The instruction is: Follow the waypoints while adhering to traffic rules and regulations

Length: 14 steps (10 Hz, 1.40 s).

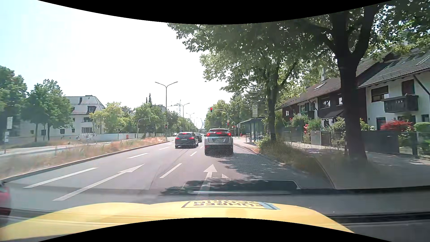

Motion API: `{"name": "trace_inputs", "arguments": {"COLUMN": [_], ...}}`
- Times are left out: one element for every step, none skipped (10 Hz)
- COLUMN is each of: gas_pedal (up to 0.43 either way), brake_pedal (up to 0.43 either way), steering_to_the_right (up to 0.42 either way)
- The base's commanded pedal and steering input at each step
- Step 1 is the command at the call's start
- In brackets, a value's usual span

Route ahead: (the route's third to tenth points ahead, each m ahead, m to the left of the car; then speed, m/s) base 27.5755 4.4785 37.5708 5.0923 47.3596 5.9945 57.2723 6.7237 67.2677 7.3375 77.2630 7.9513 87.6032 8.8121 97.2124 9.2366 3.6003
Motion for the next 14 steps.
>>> {"name": "trace_inputs", "arguments": {"gas_pedal": [0.0, 0.0, 0.0, 0.0, 0.0, 0.0, 0.0, 0.0, 0.0, 0.0, 0.0, 0.0, 0.0, 0.0], "brake_pedal": [0.165, 0.165, 0.159, 0.146, 0.14, 0.134, 0.134, 0.134, 0.134, 0.134, 0.134, 0.134, 0.134, 0.128], "steering_to_the_right": [0.008, 0.008, 0.008, 0.01, 0.013, 0.012, 0.012, 0.013, 0.013, 0.014, 0.013, 0.013, 0.013, 0.012]}}
